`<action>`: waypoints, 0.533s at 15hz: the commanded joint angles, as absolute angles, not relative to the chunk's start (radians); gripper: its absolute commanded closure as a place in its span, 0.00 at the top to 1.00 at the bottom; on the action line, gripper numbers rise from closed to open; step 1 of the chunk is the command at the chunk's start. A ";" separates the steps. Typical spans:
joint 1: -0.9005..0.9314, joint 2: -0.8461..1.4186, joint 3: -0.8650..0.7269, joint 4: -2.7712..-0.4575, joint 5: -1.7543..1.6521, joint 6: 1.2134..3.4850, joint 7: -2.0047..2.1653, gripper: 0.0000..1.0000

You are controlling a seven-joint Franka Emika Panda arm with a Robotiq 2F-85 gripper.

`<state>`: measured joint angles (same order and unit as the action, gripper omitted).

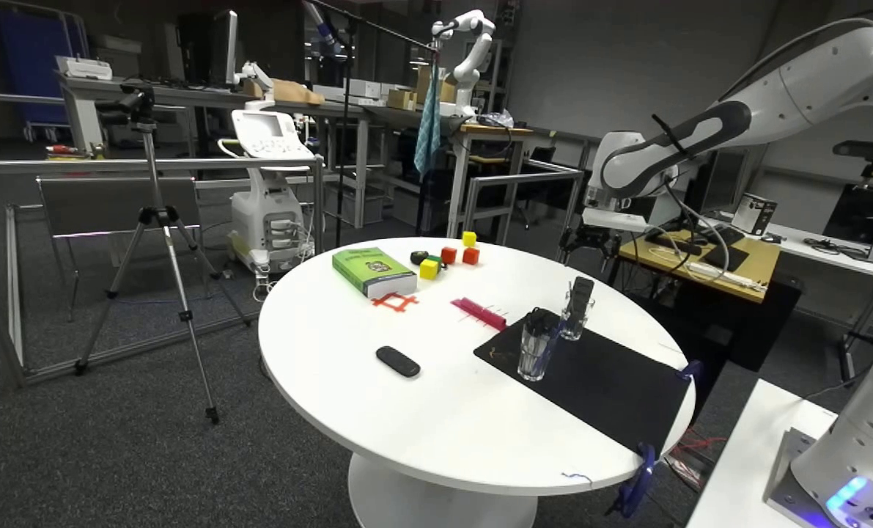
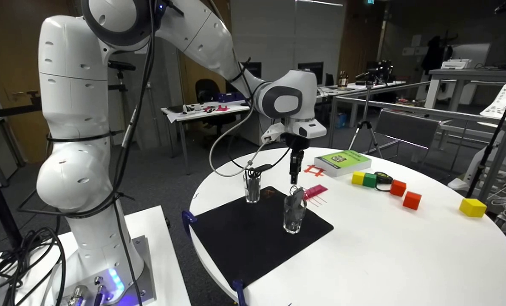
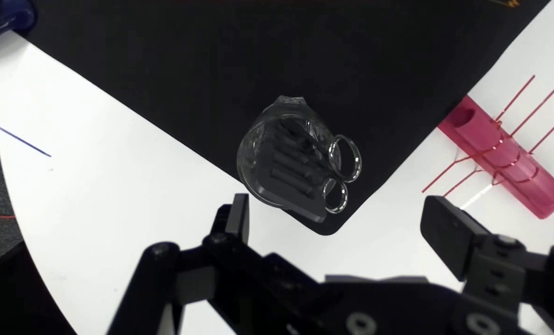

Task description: Put the scissors in the other cup

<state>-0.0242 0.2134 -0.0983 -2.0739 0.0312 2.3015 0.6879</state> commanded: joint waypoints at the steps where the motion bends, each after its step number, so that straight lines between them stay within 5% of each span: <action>1: -0.010 0.247 -0.105 -2.043 0.035 2.313 0.771 1.00; 8: -0.013 0.285 -0.091 -2.021 0.103 2.278 0.757 1.00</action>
<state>-0.0121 0.2624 -0.0958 -2.0611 0.0651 2.3052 0.7561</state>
